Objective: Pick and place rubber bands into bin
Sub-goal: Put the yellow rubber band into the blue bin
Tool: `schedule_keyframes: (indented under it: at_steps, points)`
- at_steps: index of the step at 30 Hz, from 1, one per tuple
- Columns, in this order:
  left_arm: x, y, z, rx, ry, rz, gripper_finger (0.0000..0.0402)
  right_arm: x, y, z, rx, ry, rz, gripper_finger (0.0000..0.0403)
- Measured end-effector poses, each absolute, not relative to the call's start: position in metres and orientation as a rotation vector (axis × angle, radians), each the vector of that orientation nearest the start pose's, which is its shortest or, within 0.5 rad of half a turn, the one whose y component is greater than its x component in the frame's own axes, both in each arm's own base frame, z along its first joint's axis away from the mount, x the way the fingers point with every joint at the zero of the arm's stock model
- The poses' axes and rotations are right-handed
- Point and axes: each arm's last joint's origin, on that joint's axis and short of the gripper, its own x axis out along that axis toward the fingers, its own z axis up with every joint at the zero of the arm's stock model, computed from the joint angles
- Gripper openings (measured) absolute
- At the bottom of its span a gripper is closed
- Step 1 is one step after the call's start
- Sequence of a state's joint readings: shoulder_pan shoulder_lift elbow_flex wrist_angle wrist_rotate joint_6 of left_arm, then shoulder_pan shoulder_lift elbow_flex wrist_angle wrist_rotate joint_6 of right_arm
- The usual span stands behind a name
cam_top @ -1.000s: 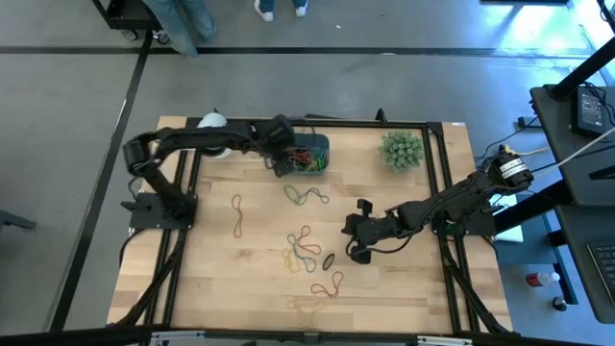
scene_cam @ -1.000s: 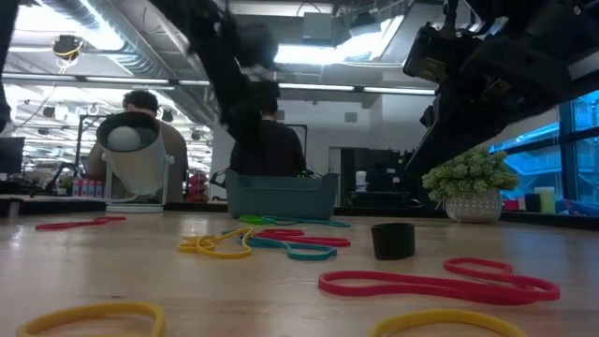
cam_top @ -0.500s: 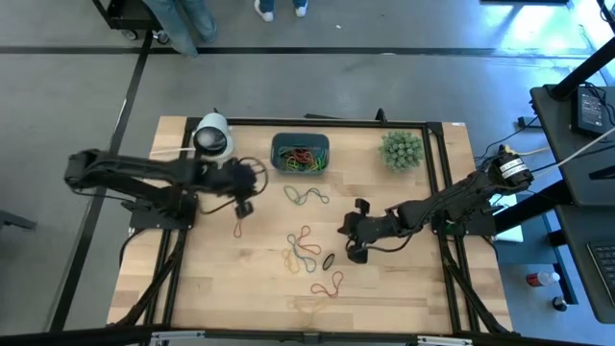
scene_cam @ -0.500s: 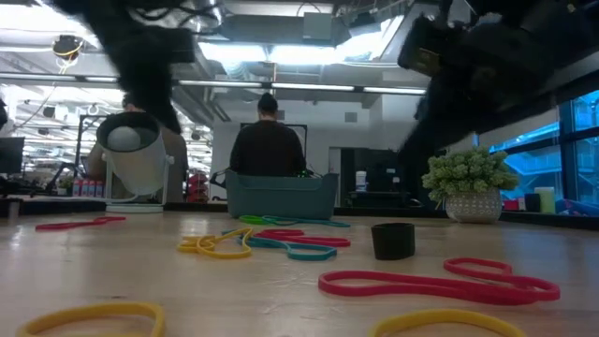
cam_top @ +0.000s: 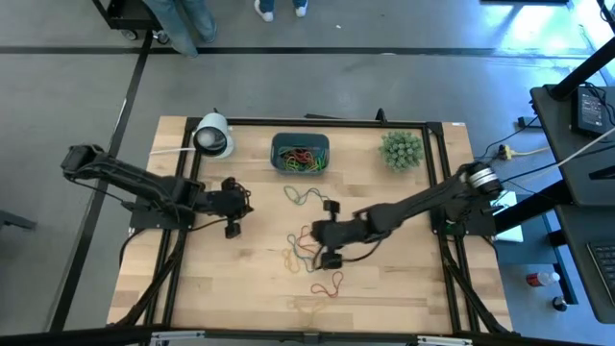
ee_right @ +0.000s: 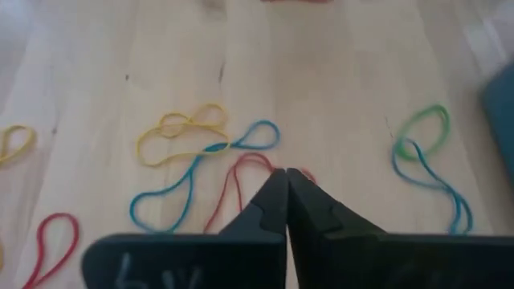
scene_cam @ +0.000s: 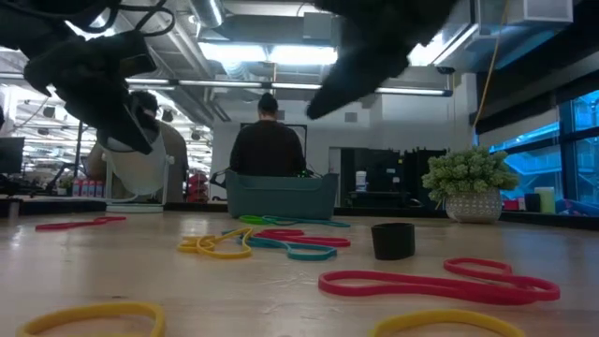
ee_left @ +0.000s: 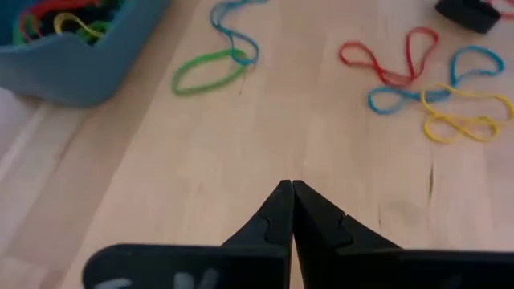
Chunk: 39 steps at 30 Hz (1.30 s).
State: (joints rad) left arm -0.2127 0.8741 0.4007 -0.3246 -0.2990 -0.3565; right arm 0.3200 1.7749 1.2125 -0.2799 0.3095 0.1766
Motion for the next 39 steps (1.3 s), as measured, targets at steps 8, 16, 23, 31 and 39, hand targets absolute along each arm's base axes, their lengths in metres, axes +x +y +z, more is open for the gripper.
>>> schedule_keyframes:
  at_steps: [8,16,23,31,39]
  points:
    - [0.161,-0.025,0.179,-0.111,0.716,0.252,0.0001,0.423,0.122,0.198,-0.145,0.84,0.13,0.0025]
    - [0.161,-0.025,0.179,-0.12,0.713,0.255,0.0004,0.455,0.123,0.17,-0.122,0.933,0.273,0.0065]
    - [0.162,-0.025,0.18,-0.127,0.703,0.254,0.0004,0.462,0.114,0.159,-0.111,0.943,0.322,0.0092]
    - [0.162,-0.025,0.18,-0.127,0.703,0.254,0.0001,0.464,0.105,0.141,-0.145,0.988,0.323,0.0094]
    - [0.162,-0.025,0.18,-0.134,0.702,0.256,0.0003,0.464,0.103,0.128,-0.144,1.032,0.325,0.0087]
